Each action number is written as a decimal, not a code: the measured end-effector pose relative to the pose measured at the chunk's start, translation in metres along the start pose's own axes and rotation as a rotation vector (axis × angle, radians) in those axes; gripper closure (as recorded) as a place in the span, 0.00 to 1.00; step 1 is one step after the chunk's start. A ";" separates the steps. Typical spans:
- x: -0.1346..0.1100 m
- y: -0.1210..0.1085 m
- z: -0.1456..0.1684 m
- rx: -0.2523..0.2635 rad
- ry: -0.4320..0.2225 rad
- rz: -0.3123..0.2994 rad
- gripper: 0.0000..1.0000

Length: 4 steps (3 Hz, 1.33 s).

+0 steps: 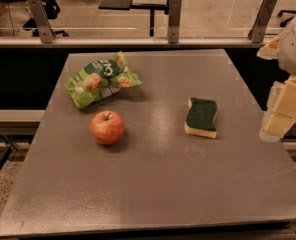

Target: Move apple near sponge

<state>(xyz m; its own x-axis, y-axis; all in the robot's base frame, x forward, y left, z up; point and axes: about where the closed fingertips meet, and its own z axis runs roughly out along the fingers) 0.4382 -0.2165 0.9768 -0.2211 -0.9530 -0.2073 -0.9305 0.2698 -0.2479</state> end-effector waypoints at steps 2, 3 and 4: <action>-0.032 -0.004 0.003 0.008 -0.081 -0.029 0.00; -0.064 -0.006 0.009 0.001 -0.156 -0.061 0.00; -0.106 -0.006 0.033 -0.037 -0.220 -0.089 0.00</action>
Offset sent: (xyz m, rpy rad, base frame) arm 0.0134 0.0329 0.0040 0.0787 -0.0302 0.0522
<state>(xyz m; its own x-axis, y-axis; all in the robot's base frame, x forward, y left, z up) 0.4766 -0.1129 0.9685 -0.0724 -0.9188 -0.3879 -0.9545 0.1767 -0.2404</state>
